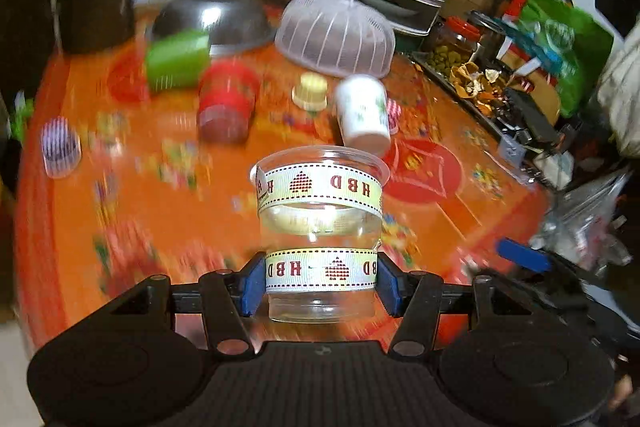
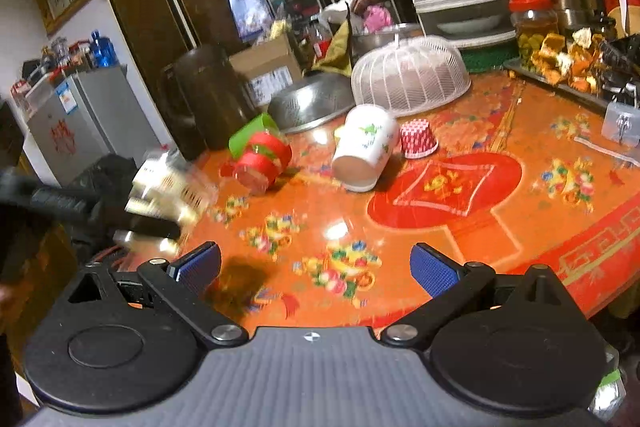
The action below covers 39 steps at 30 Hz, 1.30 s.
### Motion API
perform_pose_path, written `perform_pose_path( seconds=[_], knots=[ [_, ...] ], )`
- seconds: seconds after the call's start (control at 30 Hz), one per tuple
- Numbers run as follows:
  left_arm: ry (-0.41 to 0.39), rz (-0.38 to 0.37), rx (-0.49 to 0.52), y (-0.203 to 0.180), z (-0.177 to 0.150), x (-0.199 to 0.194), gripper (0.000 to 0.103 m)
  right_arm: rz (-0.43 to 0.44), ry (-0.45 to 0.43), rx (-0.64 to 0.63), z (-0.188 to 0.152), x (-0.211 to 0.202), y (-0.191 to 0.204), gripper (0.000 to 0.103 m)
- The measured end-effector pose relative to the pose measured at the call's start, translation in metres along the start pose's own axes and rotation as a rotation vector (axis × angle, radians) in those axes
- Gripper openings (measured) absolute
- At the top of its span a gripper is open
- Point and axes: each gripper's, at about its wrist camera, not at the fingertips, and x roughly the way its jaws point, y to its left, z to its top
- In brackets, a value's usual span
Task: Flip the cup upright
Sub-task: 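Lift the clear cup off the table with the left tool, then close the right tool on the cup while the left tool releases it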
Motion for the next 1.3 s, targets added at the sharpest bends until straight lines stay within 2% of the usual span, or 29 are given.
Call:
perform_pose_path(
  seconds=[0.1,0.23,0.27,0.4,0.53,0.77,0.93,1.3],
  knots=[
    [-0.006,-0.014,-0.045,0.002,-0.02,0.005,0.059,0.008,0.047,0.038,-0.002,0.005,0.001,0.102],
    [0.004,-0.063,-0.071,-0.004,-0.042,0.014,0.059,0.145,0.162,0.217,-0.001,0.014,-0.014,0.102],
    [0.009,-0.077,-0.075,-0.005,-0.046,0.018,0.059,0.153,0.187,0.247,0.0,0.016,-0.016,0.102],
    [0.044,-0.107,-0.084,-0.01,-0.06,0.031,0.059,0.143,0.225,0.272,0.001,0.016,-0.012,0.102],
    [0.033,-0.105,-0.083,-0.018,-0.069,0.04,0.059,0.191,0.297,0.306,0.003,0.023,-0.002,0.102],
    [0.034,-0.14,-0.1,-0.02,-0.071,0.041,0.059,0.186,0.396,0.323,0.007,0.043,0.011,0.102],
    [0.031,-0.152,-0.105,-0.018,-0.071,0.041,0.059,0.175,0.456,0.322,0.006,0.058,0.017,0.084],
    [0.025,-0.166,-0.113,-0.015,-0.073,0.04,0.059,0.129,0.493,0.285,0.008,0.074,0.024,0.07]
  ],
)
